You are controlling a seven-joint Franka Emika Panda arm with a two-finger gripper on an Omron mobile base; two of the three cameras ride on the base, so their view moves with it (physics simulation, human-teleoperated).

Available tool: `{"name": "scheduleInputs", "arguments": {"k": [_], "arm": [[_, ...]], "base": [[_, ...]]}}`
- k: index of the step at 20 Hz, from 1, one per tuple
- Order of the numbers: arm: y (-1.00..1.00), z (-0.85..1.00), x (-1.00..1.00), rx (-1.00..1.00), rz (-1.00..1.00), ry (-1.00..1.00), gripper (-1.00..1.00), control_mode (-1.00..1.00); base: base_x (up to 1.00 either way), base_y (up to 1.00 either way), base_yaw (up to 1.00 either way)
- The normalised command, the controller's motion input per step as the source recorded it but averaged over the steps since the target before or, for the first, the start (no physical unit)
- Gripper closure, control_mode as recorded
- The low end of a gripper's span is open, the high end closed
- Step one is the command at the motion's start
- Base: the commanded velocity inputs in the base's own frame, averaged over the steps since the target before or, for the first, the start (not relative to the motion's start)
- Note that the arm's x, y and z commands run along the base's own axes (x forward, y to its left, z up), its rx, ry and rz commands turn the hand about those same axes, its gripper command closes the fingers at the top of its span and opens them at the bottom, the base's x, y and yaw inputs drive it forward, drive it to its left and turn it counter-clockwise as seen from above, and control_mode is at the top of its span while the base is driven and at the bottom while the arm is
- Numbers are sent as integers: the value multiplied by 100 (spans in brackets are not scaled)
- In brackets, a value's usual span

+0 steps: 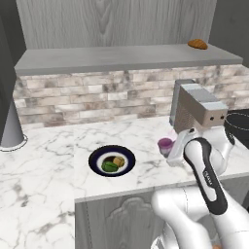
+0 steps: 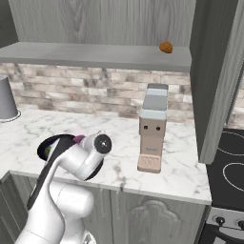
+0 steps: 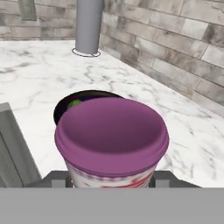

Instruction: Pick the avocado and bread from the counter and place them on the plate. Then pick the jam from the cabinet and place it next to the plate. Lastly close the cabinet door.

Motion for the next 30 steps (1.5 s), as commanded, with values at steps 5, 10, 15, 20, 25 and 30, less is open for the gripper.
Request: {"name": "scheduleInputs", "arguments": {"k": [5, 10, 15, 20, 25, 30], "arm": [[0, -29, 40, 0, 0, 0, 100, -100], [0, -39, 37, 0, 0, 5, 100, -100], [0, -37, 32, 0, 0, 4, 100, -100], [6, -28, 23, 0, 0, 0, 100, -100], [15, -27, 18, 0, 0, 0, 100, -100], [1, -25, 3, 0, 0, 0, 100, -100]], "base": [[0, 0, 0], [0, 0, 0], [0, 0, 0], [0, 0, 0], [0, 0, 0], [0, 0, 0]]}}
